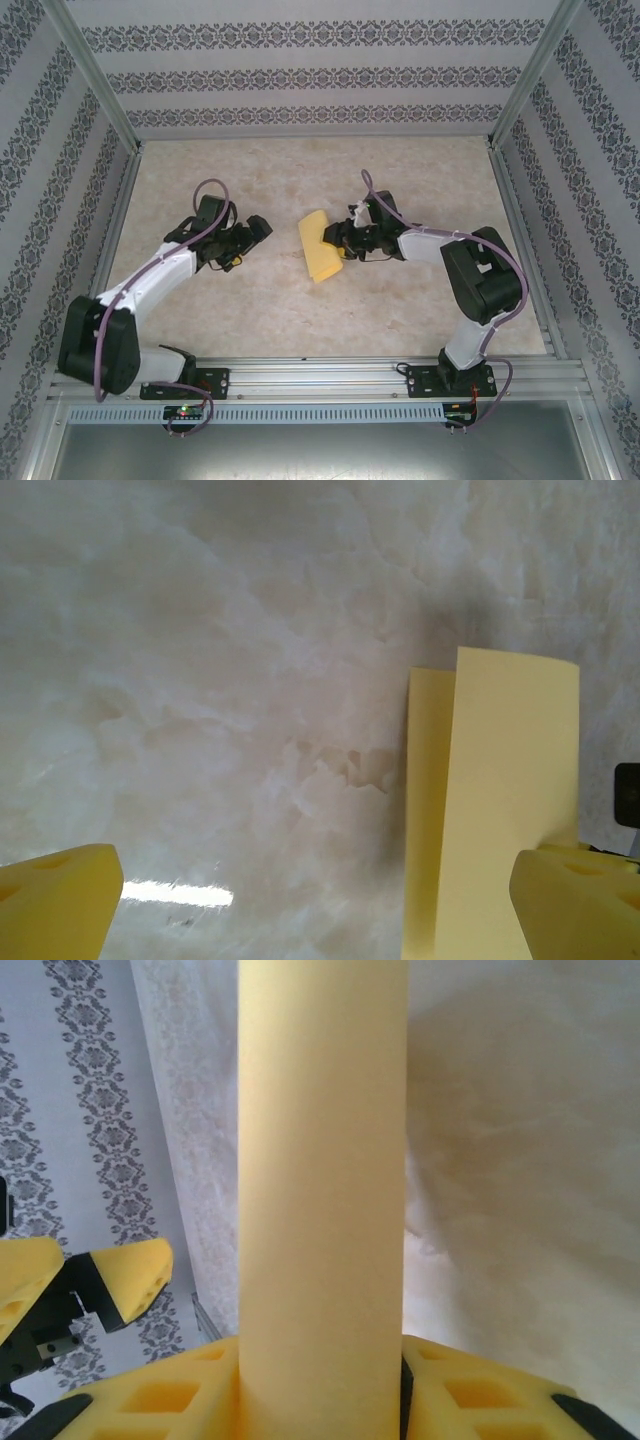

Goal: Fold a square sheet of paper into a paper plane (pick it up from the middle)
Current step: Hold the paper at the center of the table.

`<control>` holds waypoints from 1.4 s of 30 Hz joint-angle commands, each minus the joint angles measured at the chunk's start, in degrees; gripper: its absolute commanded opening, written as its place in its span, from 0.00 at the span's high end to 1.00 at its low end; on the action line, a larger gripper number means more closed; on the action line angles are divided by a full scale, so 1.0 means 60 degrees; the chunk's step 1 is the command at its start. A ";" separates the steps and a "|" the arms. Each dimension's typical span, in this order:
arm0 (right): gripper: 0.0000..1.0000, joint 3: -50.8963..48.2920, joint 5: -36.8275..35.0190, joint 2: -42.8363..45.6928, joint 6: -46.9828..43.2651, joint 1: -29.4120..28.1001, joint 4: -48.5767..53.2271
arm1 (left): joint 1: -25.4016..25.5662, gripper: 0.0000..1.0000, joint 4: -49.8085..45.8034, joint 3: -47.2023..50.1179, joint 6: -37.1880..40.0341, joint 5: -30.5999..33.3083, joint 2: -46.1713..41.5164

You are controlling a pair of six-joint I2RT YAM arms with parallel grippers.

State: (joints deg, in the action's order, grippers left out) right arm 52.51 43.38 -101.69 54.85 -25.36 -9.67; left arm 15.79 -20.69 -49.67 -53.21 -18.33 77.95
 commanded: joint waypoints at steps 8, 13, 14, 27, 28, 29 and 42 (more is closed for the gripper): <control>0.60 0.1133 -0.3236 -0.1022 0.1341 -0.1867 -0.0158 | 0.0195 0.00 0.1847 0.0244 0.0446 -0.1065 0.0413; 0.61 0.0562 -0.5047 -0.0616 0.1776 -0.2278 -0.0141 | 0.0195 0.00 0.2735 0.0756 0.0237 -0.1488 0.0507; 0.61 0.0455 -0.5152 -0.0513 0.1832 -0.2285 -0.0171 | 0.0213 0.00 0.2871 0.0791 0.0239 -0.1661 0.0616; 0.58 -0.0347 -0.6422 -0.0220 0.2958 -0.3094 -0.0419 | 0.0226 0.00 0.3293 0.0955 0.0468 -0.2196 0.0631; 0.57 -0.0334 -0.6438 -0.0220 0.2958 -0.3136 -0.0305 | 0.0232 0.00 0.3335 0.0960 0.0471 -0.2247 0.0651; 0.57 -0.0314 -0.6474 -0.0212 0.2987 -0.3196 -0.0081 | 0.0228 0.00 0.3392 0.0982 0.0489 -0.2309 0.0659; 0.43 0.0261 -0.6416 0.0183 0.1955 -0.3295 0.1790 | 0.0746 0.17 0.3186 0.0423 0.0561 -0.2651 0.1495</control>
State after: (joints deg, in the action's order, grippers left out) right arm 51.94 5.76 -102.10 69.93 -44.80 -4.12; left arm 19.20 -1.67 -44.58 -51.09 -33.04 85.67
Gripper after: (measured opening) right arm 0.562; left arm 0.846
